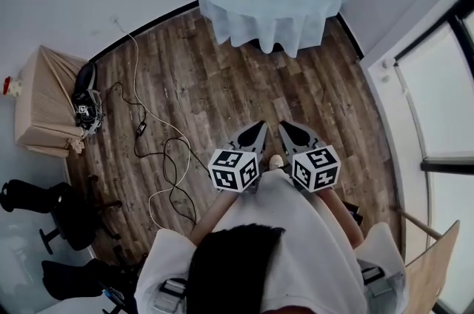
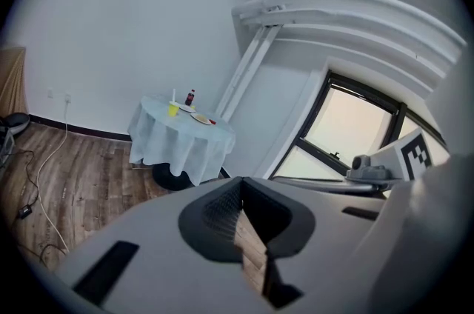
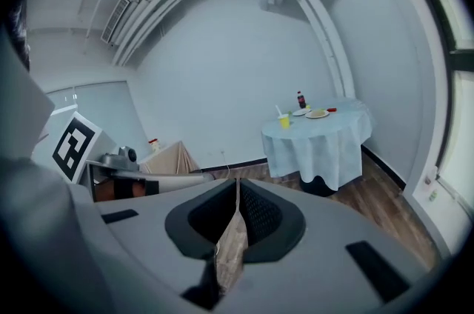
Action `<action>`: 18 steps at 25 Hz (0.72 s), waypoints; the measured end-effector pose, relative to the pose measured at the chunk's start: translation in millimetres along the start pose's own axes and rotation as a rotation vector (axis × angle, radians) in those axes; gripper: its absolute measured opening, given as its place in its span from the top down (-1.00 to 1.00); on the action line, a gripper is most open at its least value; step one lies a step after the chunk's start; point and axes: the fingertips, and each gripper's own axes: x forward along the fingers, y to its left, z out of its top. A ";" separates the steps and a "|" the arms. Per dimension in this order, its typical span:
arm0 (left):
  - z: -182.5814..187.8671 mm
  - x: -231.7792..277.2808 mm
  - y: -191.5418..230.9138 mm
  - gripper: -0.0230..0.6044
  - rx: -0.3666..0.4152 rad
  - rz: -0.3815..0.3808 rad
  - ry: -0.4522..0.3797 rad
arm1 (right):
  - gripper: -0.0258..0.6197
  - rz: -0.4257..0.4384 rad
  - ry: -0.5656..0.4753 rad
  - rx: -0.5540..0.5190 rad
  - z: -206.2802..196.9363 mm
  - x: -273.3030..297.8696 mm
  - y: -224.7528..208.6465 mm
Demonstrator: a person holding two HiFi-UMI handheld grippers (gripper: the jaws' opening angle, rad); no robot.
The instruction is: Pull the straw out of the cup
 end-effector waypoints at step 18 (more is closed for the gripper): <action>10.1 32.4 5.4 0.90 -0.024 0.061 -0.036 | 0.81 0.052 -0.030 -0.011 13.5 19.3 -35.8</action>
